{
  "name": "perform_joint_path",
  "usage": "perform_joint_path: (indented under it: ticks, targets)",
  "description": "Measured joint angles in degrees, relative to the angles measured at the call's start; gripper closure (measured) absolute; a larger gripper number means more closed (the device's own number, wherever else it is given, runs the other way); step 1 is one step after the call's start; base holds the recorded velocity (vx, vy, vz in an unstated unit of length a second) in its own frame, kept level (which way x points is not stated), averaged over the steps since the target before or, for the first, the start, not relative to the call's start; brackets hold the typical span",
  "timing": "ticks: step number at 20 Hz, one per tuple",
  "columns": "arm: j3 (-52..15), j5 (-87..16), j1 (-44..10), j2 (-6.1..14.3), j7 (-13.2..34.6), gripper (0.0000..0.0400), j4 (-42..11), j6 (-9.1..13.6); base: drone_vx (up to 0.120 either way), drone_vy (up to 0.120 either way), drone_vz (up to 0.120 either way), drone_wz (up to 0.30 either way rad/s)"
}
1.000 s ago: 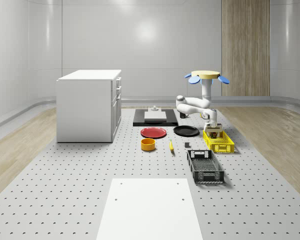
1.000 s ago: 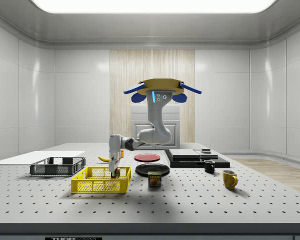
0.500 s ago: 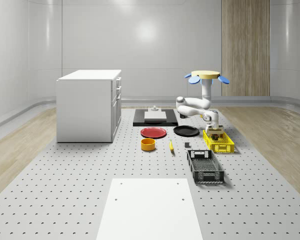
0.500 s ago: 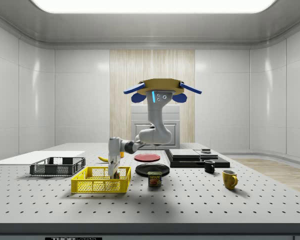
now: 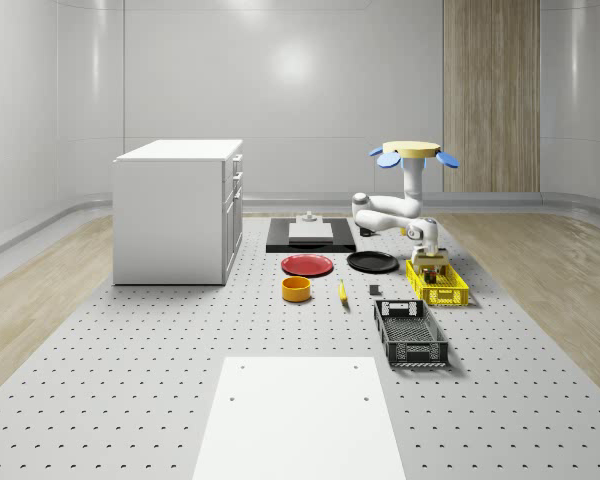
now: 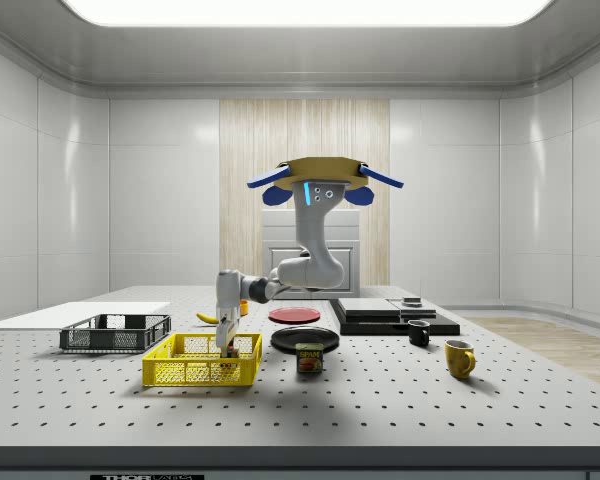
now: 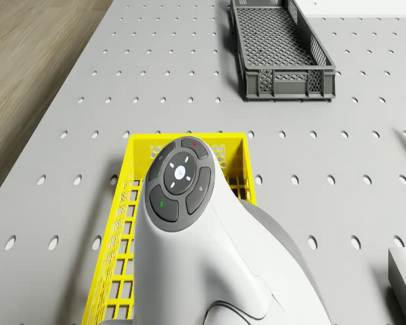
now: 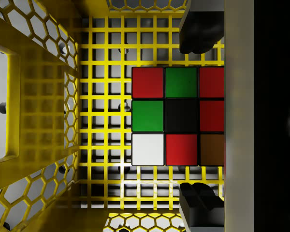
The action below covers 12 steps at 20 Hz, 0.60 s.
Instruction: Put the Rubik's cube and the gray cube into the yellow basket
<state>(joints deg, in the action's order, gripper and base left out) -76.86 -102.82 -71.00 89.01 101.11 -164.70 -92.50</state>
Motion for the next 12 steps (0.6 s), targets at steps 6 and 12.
perform_joint_path:
  ticks: [6, 12]
  targets:
    - [-5.5, 5.3, 0.4, -0.2, 0.1, 0.0001, -0.8, 1.7, 0.0, 0.0, 0.047, 0.0]
    - [-8.1, 7.8, 0.5, 0.0, 0.2, 0.0, -1.0, 2.2, 0.0, -0.073, 0.107, 0.0]
